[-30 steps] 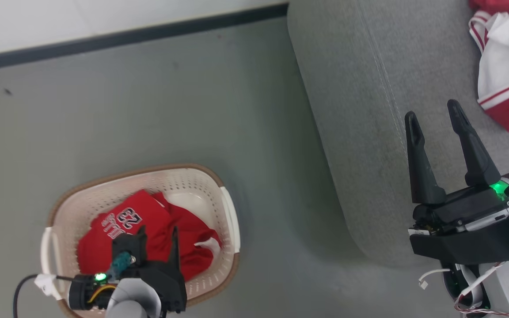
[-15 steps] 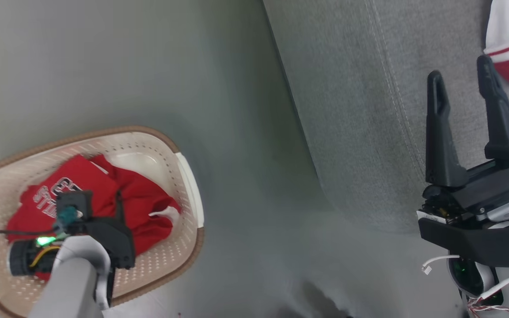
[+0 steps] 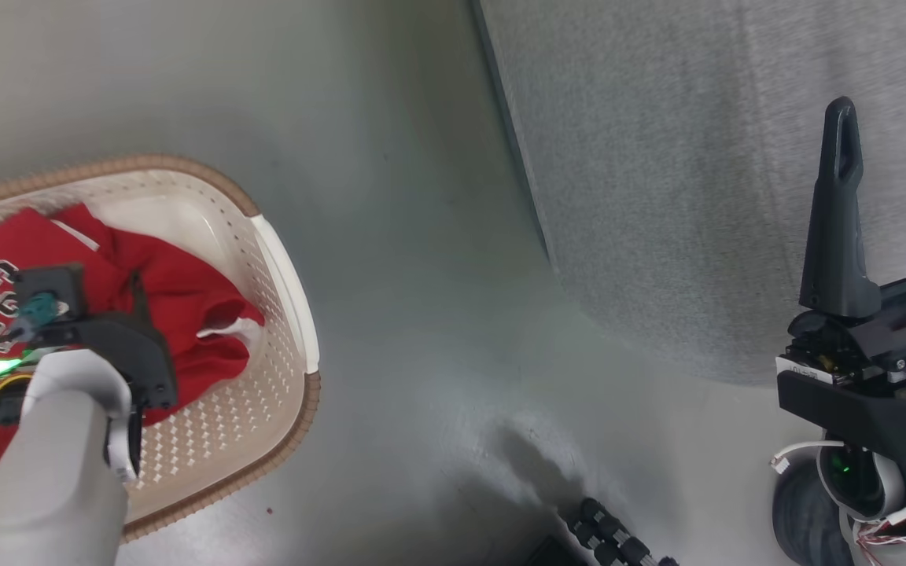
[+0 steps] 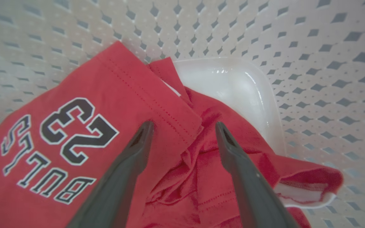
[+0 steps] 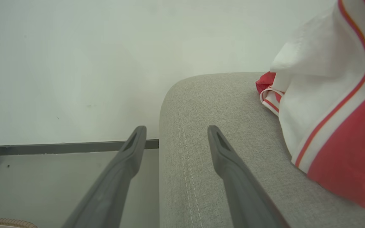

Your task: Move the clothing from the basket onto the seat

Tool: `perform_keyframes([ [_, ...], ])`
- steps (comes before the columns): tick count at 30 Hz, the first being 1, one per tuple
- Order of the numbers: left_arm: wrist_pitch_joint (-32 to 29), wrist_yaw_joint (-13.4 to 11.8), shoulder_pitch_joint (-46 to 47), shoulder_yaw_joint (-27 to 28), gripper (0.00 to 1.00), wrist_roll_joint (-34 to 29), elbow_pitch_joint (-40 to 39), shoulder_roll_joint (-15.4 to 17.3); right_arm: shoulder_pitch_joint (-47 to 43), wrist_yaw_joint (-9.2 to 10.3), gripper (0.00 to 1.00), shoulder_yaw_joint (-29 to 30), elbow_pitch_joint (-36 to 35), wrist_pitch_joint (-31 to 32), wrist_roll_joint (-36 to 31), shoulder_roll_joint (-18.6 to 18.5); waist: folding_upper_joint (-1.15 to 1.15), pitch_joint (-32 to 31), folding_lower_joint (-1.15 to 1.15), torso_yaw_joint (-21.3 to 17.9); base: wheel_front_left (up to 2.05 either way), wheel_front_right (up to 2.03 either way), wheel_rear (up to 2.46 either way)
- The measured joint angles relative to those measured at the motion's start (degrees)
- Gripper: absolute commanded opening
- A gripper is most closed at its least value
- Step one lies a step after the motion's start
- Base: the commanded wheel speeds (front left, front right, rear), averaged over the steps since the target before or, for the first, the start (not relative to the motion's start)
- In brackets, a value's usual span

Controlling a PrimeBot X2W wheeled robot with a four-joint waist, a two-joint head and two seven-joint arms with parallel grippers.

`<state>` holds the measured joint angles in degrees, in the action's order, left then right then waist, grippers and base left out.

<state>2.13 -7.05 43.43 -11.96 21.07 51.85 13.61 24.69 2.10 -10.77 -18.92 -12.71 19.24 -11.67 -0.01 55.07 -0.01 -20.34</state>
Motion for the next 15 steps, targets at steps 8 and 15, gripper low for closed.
perform_keyframes([
  [8,0.09,0.00,1.95,2.33,1.00,0.47,3.58,1.11,0.04,-0.01,1.00,-0.44,-0.04,-0.49,-0.01,0.31,0.00,2.29,0.01,-0.22,0.00,0.00,0.00],
  [15,0.05,-0.01,4.11,2.58,0.00,0.46,6.27,0.76,0.55,-0.10,1.00,-0.56,-0.15,-0.56,-0.02,0.31,0.00,2.74,0.01,0.19,0.00,0.00,0.00],
])
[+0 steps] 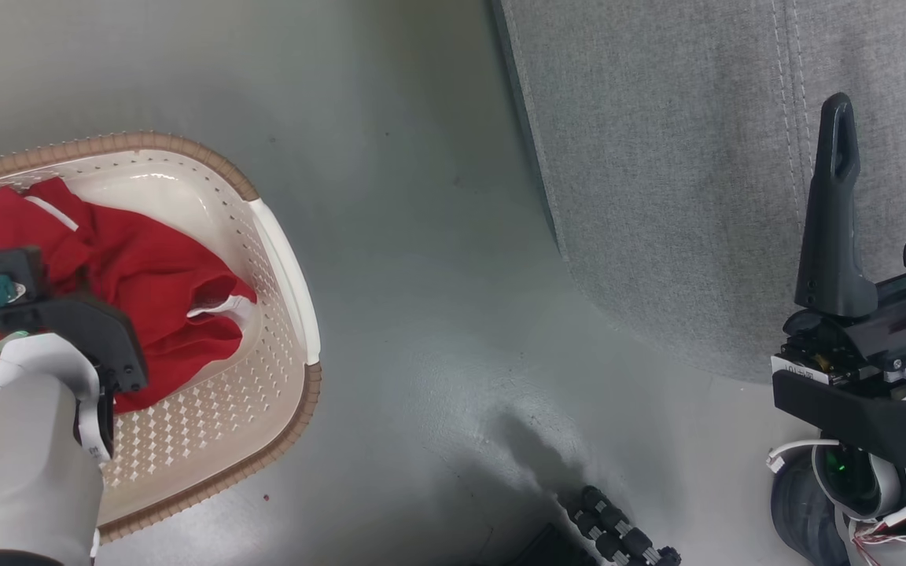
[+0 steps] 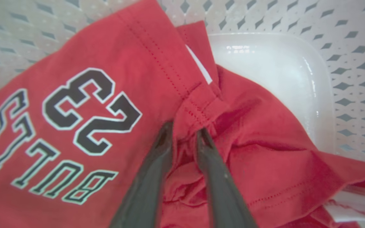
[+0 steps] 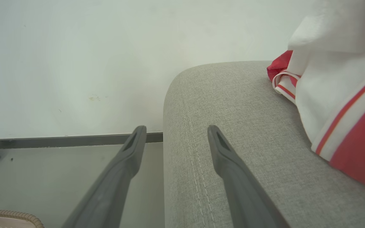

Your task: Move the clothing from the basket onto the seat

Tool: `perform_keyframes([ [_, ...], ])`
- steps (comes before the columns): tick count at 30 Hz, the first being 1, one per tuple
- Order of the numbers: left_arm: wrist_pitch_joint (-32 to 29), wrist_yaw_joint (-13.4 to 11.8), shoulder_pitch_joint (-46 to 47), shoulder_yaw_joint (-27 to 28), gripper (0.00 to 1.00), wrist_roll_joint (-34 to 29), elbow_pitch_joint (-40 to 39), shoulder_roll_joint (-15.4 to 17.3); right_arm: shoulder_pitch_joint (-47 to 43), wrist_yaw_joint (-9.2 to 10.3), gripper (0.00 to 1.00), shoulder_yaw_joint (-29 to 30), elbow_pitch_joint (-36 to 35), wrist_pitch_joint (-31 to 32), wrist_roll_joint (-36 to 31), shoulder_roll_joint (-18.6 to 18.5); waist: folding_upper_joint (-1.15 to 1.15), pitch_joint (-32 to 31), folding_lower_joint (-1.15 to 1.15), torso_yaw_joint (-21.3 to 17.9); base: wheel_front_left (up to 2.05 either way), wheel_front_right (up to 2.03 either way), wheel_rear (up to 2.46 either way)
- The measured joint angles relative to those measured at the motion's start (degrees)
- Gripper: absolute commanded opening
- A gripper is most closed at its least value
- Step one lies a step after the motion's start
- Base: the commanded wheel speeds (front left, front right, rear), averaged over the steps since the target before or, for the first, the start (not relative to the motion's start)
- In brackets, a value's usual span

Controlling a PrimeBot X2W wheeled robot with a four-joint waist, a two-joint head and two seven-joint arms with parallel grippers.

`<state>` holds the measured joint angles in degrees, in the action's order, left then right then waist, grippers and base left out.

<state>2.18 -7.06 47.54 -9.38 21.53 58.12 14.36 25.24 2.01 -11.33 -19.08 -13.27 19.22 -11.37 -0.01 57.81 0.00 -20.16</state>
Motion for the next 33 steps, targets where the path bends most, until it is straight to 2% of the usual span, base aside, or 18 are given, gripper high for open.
perform_keyframes([
  [7,-0.05,0.00,0.64,0.12,0.00,-0.08,2.68,-0.48,0.42,-0.14,1.00,-0.22,0.18,-0.45,-0.01,0.05,0.00,-0.12,0.00,0.17,0.00,0.00,0.00],
  [14,2.21,-0.01,0.71,1.67,0.00,0.29,3.99,-1.47,2.83,-1.52,1.00,-1.48,1.80,-0.52,-0.01,0.63,0.01,-1.11,0.01,0.07,0.00,0.00,0.00],
  [20,5.92,-0.01,0.09,1.53,0.00,0.60,4.50,-5.16,3.62,-2.34,1.00,-1.59,4.85,-0.96,-0.09,0.55,0.01,-3.02,0.01,0.75,0.00,0.00,0.00],
  [24,8.49,0.18,-0.63,1.41,0.00,0.70,4.58,-6.23,3.64,-2.83,1.00,-2.05,6.75,-0.97,-0.20,0.44,0.01,-4.93,0.01,1.61,0.00,0.00,0.00],
  [33,11.13,2.61,-3.83,0.75,0.00,0.81,4.85,-9.46,3.55,-3.81,1.00,-2.66,11.24,-1.01,-1.19,-0.30,0.01,-10.34,0.01,4.11,0.00,0.00,0.00],
])
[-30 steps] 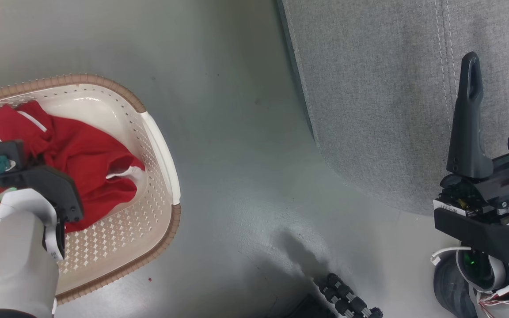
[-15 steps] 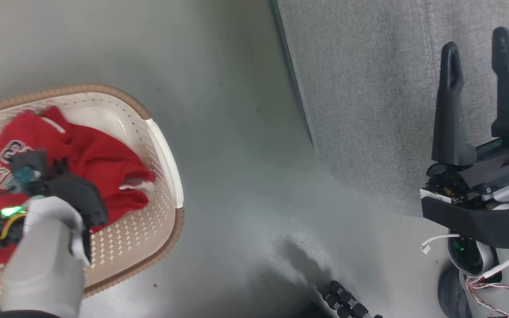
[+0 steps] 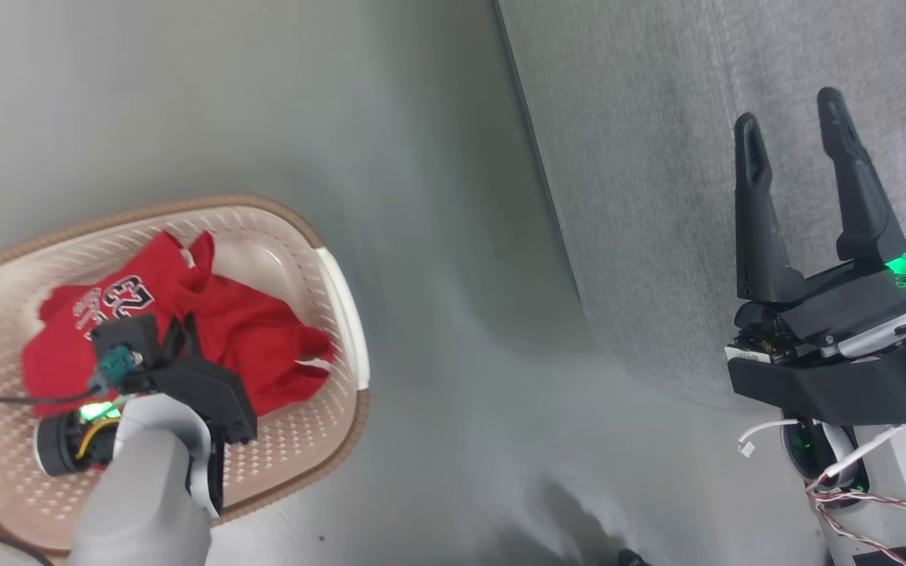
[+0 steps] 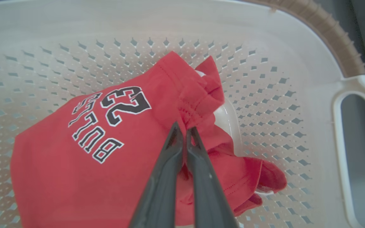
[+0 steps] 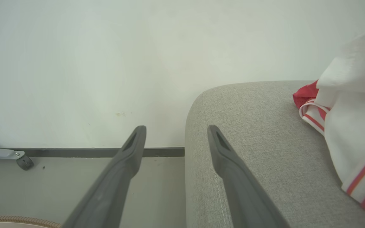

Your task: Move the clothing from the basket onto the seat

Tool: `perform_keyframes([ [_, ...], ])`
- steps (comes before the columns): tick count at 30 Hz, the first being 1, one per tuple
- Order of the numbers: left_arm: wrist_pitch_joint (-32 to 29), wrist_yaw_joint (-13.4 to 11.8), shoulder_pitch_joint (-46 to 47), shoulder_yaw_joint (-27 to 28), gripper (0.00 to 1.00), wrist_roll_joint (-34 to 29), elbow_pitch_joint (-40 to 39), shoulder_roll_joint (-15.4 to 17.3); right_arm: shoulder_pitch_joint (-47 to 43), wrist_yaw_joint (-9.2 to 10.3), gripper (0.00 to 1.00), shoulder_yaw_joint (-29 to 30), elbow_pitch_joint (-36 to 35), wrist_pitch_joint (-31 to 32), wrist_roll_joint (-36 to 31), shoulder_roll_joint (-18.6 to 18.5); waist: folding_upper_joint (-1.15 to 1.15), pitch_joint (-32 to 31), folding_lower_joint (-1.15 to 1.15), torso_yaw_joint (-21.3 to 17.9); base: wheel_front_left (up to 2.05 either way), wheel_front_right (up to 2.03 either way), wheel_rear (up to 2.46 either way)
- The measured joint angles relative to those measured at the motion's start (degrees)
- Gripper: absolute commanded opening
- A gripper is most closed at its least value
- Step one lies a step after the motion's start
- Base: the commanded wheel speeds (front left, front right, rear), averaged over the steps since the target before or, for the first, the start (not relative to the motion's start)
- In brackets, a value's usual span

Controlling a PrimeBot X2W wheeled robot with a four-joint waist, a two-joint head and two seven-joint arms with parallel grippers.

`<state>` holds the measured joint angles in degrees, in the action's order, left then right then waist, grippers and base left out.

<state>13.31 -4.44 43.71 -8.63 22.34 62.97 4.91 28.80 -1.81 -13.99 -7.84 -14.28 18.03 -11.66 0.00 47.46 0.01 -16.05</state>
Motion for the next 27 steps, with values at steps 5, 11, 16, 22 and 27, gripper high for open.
perform_keyframes([
  [5,0.68,0.99,-2.09,-0.27,0.00,1.26,-0.69,-0.83,-0.07,-0.49,1.00,-0.14,2.59,0.00,-0.01,-0.40,0.00,-3.52,0.00,1.63,0.00,0.00,0.00],
  [11,0.98,2.71,-4.44,-1.14,0.00,1.27,-3.22,-1.63,-1.13,-0.81,1.00,0.18,6.36,0.00,-0.01,-1.55,0.00,-8.93,0.00,4.19,0.00,0.00,0.00],
  [16,0.98,3.53,-6.21,-1.83,0.00,0.97,-7.04,-1.92,-3.37,-1.00,1.00,0.49,8.83,0.00,0.01,-2.08,0.00,-12.98,0.00,6.20,0.00,0.00,0.00],
  [22,0.98,5.47,-9.34,-2.83,0.00,-0.77,-12.89,-1.92,-5.28,-1.24,1.00,-0.03,11.87,0.00,0.10,-2.03,0.00,-18.07,0.01,8.45,0.00,0.00,0.00],
  [27,0.98,7.06,-12.00,-3.50,0.00,-1.53,-17.75,-1.89,-7.42,-1.32,1.00,-0.44,14.01,0.00,0.22,-1.94,0.00,-22.46,0.00,9.96,0.00,0.00,0.00],
])
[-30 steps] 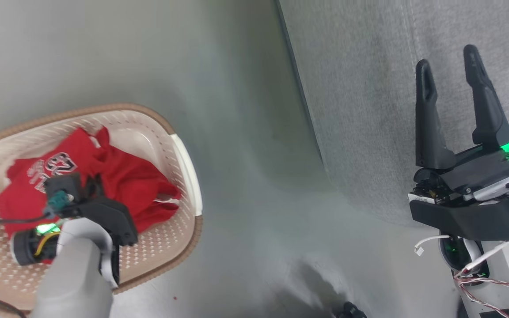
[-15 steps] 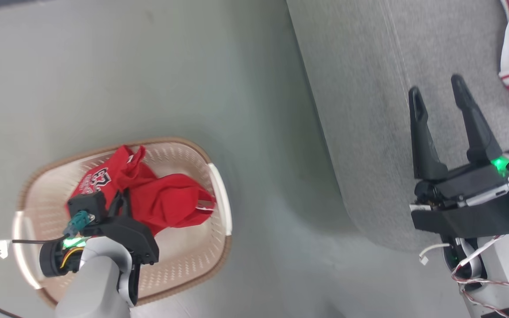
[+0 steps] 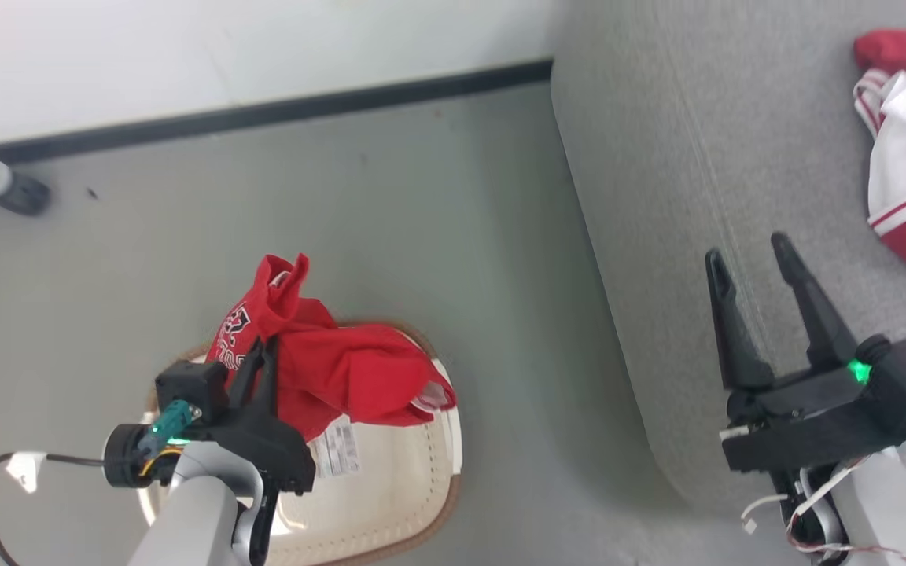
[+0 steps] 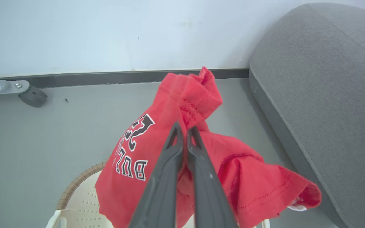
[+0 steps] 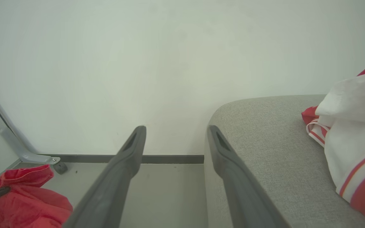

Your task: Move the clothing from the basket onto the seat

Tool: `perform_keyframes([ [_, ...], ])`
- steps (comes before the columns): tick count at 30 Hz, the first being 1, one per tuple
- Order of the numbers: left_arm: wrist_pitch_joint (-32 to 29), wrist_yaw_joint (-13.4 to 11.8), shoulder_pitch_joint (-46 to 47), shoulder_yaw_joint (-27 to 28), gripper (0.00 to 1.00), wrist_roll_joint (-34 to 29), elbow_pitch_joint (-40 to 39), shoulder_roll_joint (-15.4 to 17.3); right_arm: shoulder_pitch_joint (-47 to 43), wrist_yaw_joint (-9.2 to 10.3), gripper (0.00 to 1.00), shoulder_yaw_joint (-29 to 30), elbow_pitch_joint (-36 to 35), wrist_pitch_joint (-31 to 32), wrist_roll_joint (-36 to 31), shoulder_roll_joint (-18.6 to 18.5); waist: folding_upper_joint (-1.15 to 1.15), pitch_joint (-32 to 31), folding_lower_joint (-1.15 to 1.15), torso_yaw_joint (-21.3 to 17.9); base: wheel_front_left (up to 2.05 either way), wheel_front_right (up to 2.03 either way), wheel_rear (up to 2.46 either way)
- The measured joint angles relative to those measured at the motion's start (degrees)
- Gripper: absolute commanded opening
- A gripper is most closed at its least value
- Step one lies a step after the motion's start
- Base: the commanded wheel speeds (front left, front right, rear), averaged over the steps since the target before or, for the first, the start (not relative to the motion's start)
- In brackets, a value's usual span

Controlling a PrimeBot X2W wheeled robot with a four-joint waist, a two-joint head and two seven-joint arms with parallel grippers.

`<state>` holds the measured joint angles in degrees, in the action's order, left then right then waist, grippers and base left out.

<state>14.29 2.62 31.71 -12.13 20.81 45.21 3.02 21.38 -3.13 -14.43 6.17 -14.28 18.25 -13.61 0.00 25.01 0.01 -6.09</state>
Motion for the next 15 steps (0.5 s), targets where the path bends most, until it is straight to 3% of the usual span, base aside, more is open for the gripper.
perform_keyframes([
  [15,0.01,3.63,-7.47,-3.25,0.00,-0.97,-15.51,0.32,-6.16,-0.49,1.00,-3.02,2.56,0.03,0.97,1.62,0.00,-12.28,0.00,2.82,0.00,0.00,0.00],
])
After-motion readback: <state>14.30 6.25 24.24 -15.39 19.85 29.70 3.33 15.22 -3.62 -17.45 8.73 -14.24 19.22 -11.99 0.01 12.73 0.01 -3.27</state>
